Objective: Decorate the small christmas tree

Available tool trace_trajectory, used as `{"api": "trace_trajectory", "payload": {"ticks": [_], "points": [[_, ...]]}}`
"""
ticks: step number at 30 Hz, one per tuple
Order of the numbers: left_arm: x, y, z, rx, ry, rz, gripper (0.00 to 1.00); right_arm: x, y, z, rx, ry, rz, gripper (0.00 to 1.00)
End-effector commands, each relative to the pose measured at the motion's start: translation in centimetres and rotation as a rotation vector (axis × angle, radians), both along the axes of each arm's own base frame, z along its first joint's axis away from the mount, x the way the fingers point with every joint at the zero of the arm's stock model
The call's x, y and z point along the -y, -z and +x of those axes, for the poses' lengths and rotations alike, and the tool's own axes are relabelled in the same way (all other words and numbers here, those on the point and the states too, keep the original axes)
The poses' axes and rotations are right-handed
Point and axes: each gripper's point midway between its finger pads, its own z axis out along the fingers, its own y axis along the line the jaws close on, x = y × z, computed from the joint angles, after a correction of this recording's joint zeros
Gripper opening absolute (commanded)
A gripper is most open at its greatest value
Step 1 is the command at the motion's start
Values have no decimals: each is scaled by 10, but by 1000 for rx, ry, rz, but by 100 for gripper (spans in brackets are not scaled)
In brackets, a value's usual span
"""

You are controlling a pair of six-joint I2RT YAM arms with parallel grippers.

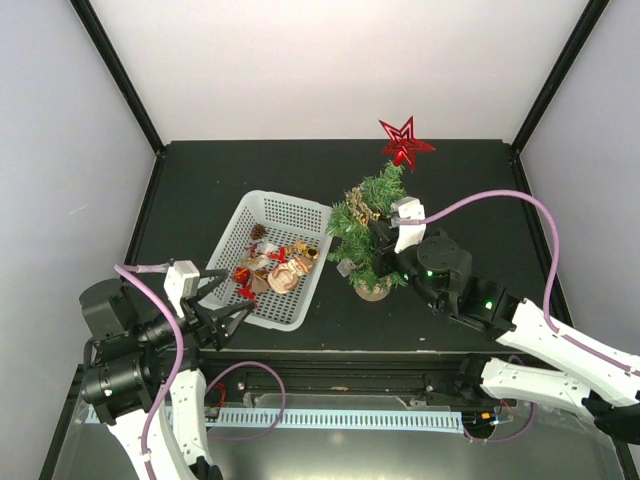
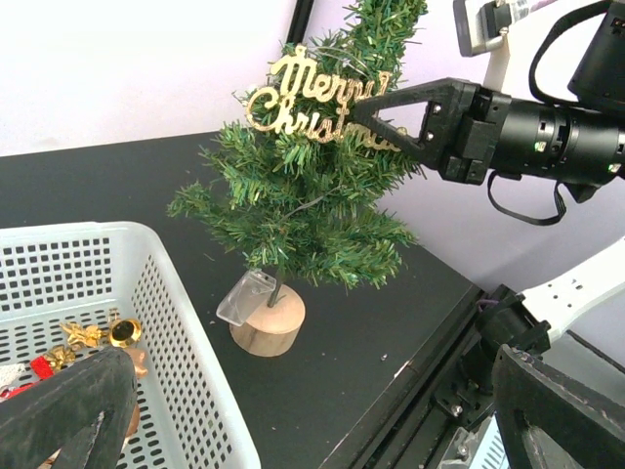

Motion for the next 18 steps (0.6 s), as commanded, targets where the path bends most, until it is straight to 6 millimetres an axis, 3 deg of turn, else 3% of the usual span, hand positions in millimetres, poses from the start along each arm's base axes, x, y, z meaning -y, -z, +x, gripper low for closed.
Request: {"api": "trace_trajectory", "payload": {"ticks": [1,9,12,13,18], "points": [[3,-4,-4,29,18,-10,99,1,0,1,-11,7,48,1],[4,-3,-7,35,12,-11,99,3,0,-1,-19,7,57,1],[5,-2,-7,37,11,-11,99,5,-2,-2,-20,9,61,6],[5,-2,-7,38,9,-10,99,6,-3,-3,-21,7,63,8],[4,-2,-7,41,7,-7,99,9,-6,-4,-22,7,69,38]]}}
